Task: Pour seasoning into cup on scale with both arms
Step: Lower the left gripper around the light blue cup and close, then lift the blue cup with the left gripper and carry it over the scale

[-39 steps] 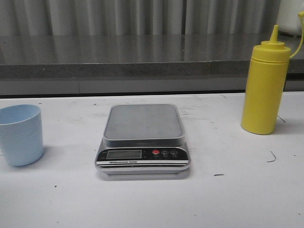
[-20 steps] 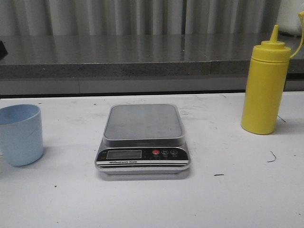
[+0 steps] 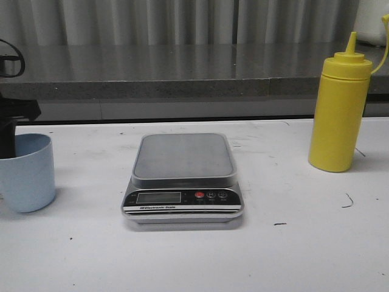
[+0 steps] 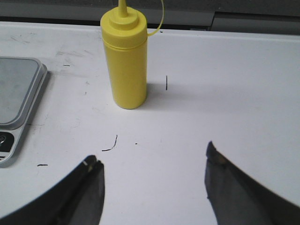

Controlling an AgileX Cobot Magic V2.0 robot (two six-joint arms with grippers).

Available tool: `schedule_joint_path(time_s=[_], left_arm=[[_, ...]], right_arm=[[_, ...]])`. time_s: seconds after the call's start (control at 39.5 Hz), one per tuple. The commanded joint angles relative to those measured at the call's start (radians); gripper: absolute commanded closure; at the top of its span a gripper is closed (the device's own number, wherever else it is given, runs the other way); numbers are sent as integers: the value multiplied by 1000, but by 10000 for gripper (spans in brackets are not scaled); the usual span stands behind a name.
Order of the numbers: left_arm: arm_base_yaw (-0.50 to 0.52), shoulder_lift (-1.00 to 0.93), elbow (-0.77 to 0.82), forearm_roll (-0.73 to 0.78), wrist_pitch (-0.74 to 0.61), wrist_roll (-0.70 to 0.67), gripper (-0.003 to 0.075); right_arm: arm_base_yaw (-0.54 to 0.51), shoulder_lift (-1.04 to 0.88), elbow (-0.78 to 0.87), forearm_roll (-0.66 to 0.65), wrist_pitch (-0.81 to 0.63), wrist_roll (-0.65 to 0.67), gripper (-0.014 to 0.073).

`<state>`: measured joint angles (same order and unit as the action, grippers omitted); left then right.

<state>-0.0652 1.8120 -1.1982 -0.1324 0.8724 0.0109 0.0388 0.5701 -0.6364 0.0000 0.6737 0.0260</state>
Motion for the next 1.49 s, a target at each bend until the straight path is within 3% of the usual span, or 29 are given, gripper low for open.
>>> schedule_joint_path(time_s=[0.0,0.13,0.46,0.66,0.81,1.01,1.47], left_arm=[[-5,-43,-30,-17,-16,2,657],[-5,-43,-30,-17,-16,2,739],[-31,-71,-131,-17,73,2,740],[-121,-80,-332,-17,194,2,740],[-212,-80,-455,-13,188,-64,741],[-314,-51,-526,88,150,-219,741],[-422,193,-704,91,196,-289,741]], right_arm=[[1,10,-27,-16,-64,-7,106],[1,10,-27,-16,-64,-7,106],[1,10,-27,-16,-64,-7,106],[1,10,-27,-16,-64,-7,106],[1,10,-27,-16,-64,-7,106],[1,10,-27,-16,-64,-7,106],[1,10,-27,-16,-60,-7,106]])
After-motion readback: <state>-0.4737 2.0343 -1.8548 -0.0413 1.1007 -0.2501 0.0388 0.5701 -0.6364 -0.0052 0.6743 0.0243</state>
